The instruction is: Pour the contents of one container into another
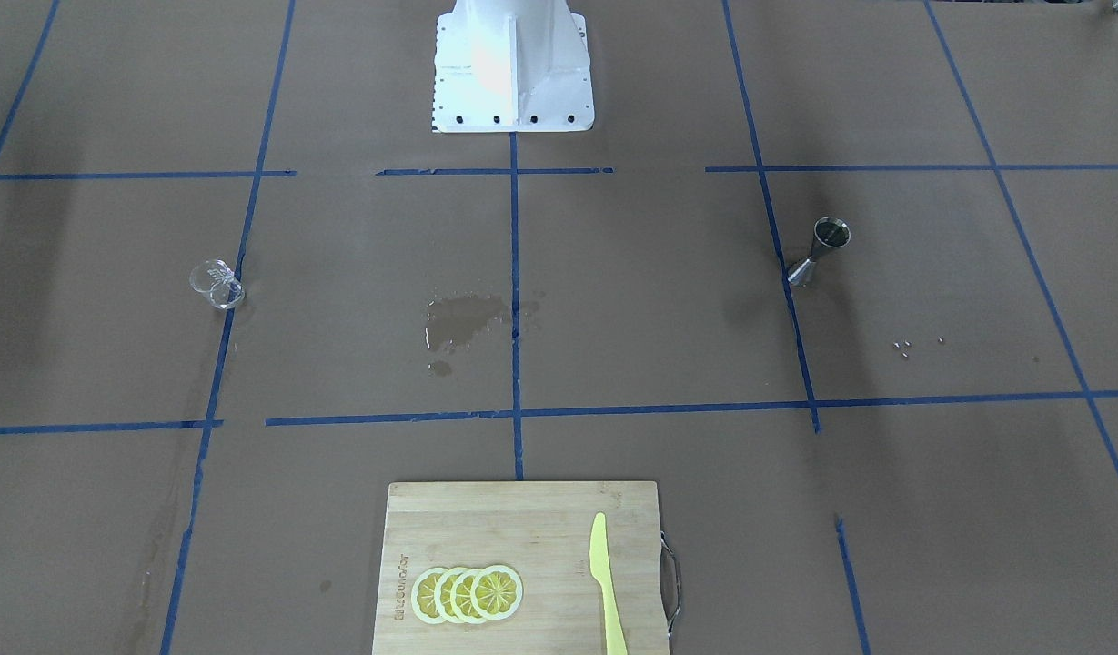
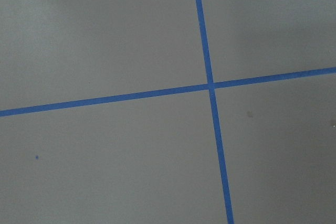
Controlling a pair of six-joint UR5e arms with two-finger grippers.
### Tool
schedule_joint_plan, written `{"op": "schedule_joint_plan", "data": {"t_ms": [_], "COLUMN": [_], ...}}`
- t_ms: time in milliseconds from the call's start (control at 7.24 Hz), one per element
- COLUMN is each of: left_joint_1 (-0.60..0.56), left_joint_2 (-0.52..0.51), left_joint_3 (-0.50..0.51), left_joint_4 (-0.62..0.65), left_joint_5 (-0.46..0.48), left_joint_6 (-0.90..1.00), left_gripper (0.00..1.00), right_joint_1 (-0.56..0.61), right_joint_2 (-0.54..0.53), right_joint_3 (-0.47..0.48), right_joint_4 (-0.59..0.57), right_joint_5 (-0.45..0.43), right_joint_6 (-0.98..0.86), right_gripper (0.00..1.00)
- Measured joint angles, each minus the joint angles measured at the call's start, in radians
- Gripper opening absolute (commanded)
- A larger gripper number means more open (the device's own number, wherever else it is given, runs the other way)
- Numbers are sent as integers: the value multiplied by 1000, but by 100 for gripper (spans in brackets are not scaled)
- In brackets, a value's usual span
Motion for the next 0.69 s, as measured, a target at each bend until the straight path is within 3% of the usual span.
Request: {"op": "schedule_joint_plan", "data": {"t_ms": [691], "left_joint_1": [3], "left_joint_2": [1], "left_joint_3": [1], "left_joint_4": [0], "left_joint_5": [0], "left_joint_6": [0], "left_gripper": [100], "right_joint_1": [2], "right_joint_2": [4], "right_joint_3": [-1], "right_joint_4": [163], "right_joint_5": [-6], "right_joint_6": [-1], "right_gripper": [100]}}
